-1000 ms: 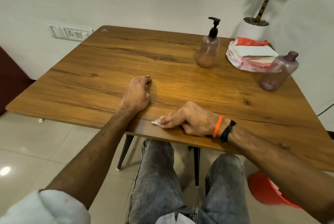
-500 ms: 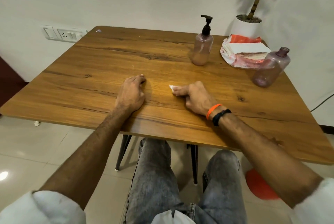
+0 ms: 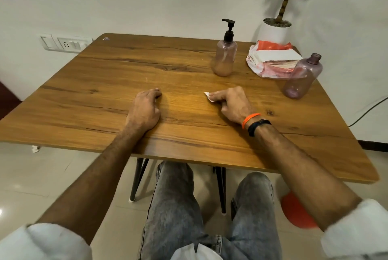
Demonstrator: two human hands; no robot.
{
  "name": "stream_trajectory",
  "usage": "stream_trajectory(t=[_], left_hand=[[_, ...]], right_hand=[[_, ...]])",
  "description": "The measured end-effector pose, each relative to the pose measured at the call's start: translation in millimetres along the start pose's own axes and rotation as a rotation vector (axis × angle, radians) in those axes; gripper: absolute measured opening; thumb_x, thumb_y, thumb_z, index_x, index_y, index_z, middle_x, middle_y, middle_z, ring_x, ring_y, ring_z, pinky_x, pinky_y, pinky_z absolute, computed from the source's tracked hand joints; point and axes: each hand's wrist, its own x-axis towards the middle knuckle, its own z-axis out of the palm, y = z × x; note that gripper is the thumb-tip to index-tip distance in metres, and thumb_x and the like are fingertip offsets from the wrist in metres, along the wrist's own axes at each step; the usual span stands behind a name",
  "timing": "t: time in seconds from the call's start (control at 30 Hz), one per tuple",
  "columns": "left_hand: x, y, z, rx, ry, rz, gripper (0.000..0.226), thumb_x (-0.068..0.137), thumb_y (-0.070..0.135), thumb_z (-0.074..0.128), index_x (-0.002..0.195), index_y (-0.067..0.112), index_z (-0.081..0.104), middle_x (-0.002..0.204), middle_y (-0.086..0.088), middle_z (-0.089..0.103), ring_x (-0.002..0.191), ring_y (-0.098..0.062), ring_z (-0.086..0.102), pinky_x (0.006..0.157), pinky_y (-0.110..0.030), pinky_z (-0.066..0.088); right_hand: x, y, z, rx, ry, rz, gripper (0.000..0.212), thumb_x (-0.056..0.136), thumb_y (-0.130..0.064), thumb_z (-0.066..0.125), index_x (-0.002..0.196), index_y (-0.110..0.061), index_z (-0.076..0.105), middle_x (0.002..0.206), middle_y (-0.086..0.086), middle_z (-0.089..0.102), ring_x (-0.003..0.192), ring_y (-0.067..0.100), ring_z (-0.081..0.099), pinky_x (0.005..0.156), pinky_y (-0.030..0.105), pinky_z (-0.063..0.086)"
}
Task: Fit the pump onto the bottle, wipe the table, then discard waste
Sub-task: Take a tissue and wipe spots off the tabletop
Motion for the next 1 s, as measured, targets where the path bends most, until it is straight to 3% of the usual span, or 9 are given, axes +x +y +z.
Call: stream_trajectory(t=[0.1, 0.23, 0.37, 0.47, 0.6, 0.73, 0.8, 0.9, 1.0], left_hand=[[-1, 0, -1, -0.012, -0.006, 0.004, 0.042, 0.096, 0.013, 0.047, 0.137, 0.012, 0.05, 0.148, -0.006, 0.046, 0.137, -0.023, 0.037, 0.116, -0.044, 0.029], [-1, -1, -1, -0.016, -0.005, 0.007, 0.042, 0.095, 0.012, 0.047, 0.138, 0.012, 0.05, 0.147, -0.007, 0.047, 0.137, -0.023, 0.037, 0.117, -0.042, 0.028], [0, 1, 0, -0.005, -0.005, -0.005, 0.043, 0.095, 0.013, 0.048, 0.138, 0.012, 0.05, 0.147, -0.006, 0.046, 0.137, -0.024, 0.037, 0.117, -0.042, 0.028], [-1, 2, -2, -0.006, -0.009, -0.014, 0.042, 0.097, 0.013, 0.046, 0.139, 0.012, 0.049, 0.148, -0.007, 0.045, 0.137, -0.025, 0.037, 0.117, -0.043, 0.028], [-2, 6, -3, -0.004, -0.006, -0.02, 0.041, 0.098, 0.012, 0.044, 0.139, 0.011, 0.049, 0.148, -0.007, 0.045, 0.137, -0.026, 0.036, 0.116, -0.042, 0.028], [-1, 6, -3, 0.003, -0.012, -0.028, 0.04, 0.099, 0.014, 0.043, 0.139, 0.012, 0.049, 0.149, -0.006, 0.045, 0.137, -0.026, 0.037, 0.115, -0.043, 0.029], [-1, 5, -3, 0.009, -0.006, -0.02, 0.039, 0.099, 0.014, 0.044, 0.138, 0.012, 0.05, 0.148, -0.006, 0.046, 0.136, -0.026, 0.038, 0.115, -0.044, 0.03], [1, 4, -2, 0.014, -0.001, -0.022, 0.039, 0.098, 0.014, 0.044, 0.137, 0.012, 0.051, 0.147, -0.007, 0.047, 0.135, -0.026, 0.039, 0.114, -0.044, 0.03], [1, 4, 0, 0.031, 0.01, -0.018, 0.04, 0.097, 0.014, 0.046, 0.136, 0.011, 0.051, 0.145, -0.009, 0.049, 0.134, -0.028, 0.042, 0.113, -0.047, 0.033]], right_hand=[[-4, -2, 5, -0.061, -0.062, 0.007, 0.053, 0.08, 0.013, 0.052, 0.122, -0.017, 0.067, 0.136, -0.001, 0.059, 0.13, 0.015, 0.051, 0.115, 0.028, 0.034], [-55, -25, 10, -0.006, -0.152, -0.17, 0.053, 0.081, 0.01, 0.058, 0.124, -0.02, 0.065, 0.137, -0.002, 0.058, 0.131, 0.011, 0.048, 0.114, 0.019, 0.026], [-99, -40, 11, 0.107, -0.267, -0.335, 0.051, 0.077, 0.013, 0.056, 0.118, -0.014, 0.069, 0.128, 0.0, 0.064, 0.125, 0.007, 0.054, 0.112, 0.02, 0.034], [-87, -33, 1, 0.203, -0.17, -0.259, 0.051, 0.078, 0.013, 0.055, 0.115, -0.018, 0.07, 0.122, -0.005, 0.067, 0.12, 0.002, 0.057, 0.107, 0.014, 0.037], [-40, -1, -14, 0.092, 0.064, -0.024, 0.053, 0.078, 0.013, 0.052, 0.116, -0.019, 0.07, 0.123, -0.007, 0.066, 0.122, 0.007, 0.057, 0.106, 0.008, 0.032], [-14, 23, -17, -0.065, 0.015, 0.128, 0.052, 0.081, 0.012, 0.053, 0.121, -0.019, 0.068, 0.132, -0.003, 0.062, 0.127, 0.016, 0.054, 0.112, 0.026, 0.036], [-24, 19, -12, -0.083, -0.015, 0.11, 0.053, 0.081, 0.011, 0.053, 0.122, -0.019, 0.067, 0.135, -0.003, 0.06, 0.129, 0.016, 0.051, 0.114, 0.029, 0.035], [-58, -1, -6, -0.002, -0.057, 0.014, 0.051, 0.081, 0.01, 0.056, 0.122, -0.018, 0.067, 0.136, -0.003, 0.059, 0.13, 0.012, 0.05, 0.115, 0.021, 0.028], [-101, -23, 0, 0.088, -0.148, -0.144, 0.048, 0.08, 0.01, 0.06, 0.119, -0.015, 0.068, 0.133, 0.0, 0.061, 0.127, 0.01, 0.053, 0.113, 0.019, 0.032]])
